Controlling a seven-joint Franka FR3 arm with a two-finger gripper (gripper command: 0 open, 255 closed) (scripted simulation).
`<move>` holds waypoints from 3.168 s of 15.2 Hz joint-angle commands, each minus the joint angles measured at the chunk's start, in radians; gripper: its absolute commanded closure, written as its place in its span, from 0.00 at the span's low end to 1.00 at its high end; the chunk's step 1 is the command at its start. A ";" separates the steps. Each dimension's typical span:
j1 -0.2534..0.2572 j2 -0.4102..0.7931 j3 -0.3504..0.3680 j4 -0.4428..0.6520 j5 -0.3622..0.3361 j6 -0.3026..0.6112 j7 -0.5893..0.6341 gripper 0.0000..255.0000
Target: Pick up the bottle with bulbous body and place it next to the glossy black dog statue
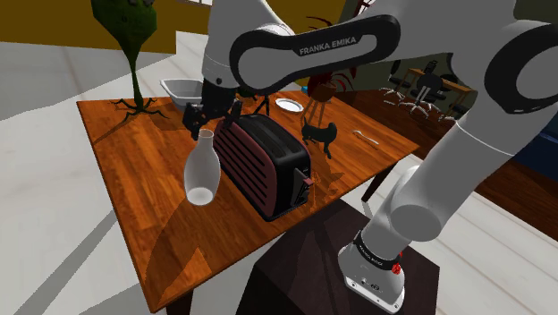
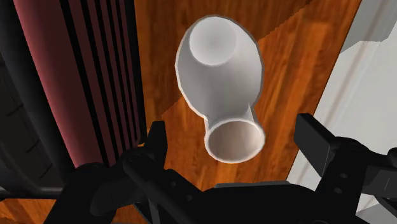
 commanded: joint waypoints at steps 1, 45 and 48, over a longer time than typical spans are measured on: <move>0.002 0.025 0.005 0.002 -0.013 0.021 0.015 0.00; -0.001 -0.010 -0.002 0.175 0.012 -0.183 -0.019 1.00; -0.002 -0.013 -0.003 0.213 0.014 -0.223 -0.023 1.00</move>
